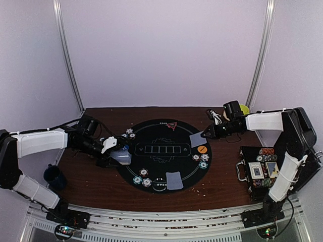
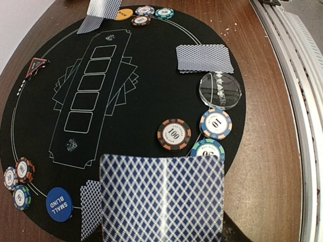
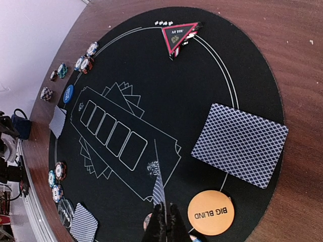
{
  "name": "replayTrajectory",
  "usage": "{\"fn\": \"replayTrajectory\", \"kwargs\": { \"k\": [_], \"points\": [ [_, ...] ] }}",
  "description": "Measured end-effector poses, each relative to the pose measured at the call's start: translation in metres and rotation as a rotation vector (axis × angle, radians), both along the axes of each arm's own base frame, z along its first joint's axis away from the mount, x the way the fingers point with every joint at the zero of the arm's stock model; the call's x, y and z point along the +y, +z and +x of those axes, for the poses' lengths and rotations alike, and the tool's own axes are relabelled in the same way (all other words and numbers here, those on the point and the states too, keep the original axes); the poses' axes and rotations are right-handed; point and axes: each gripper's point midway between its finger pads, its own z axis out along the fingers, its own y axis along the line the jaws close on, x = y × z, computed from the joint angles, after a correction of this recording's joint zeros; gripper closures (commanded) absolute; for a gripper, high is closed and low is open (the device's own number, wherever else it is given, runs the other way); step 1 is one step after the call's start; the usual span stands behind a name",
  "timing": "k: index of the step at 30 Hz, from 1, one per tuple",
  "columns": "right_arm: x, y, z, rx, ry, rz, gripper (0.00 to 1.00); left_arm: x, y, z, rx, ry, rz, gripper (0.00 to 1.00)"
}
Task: Distribute texas hold em gaming equipment
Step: Distribute the poker card in the big blind area.
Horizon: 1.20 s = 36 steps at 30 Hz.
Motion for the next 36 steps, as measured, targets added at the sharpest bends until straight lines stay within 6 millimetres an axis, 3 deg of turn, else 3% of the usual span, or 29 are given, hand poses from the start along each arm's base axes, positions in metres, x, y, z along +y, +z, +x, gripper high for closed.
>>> {"fn": "replayTrajectory", "kwargs": {
  "k": [4, 18, 36],
  "points": [
    [-0.003, -0.013, 0.008, 0.038, 0.009, 0.004, 1.00, 0.000, 0.000, 0.000, 0.000, 0.000, 0.000, 0.52],
    [-0.011, -0.022, 0.049, 0.057, 0.020, 0.034, 1.00, 0.000, -0.003, 0.000, 0.006, 0.001, 0.005, 0.53],
    [-0.021, -0.050, 0.064, 0.130, 0.008, 0.032, 0.90, 0.001, -0.012, 0.001, 0.027, 0.006, 0.024, 0.52]
  ]
}}
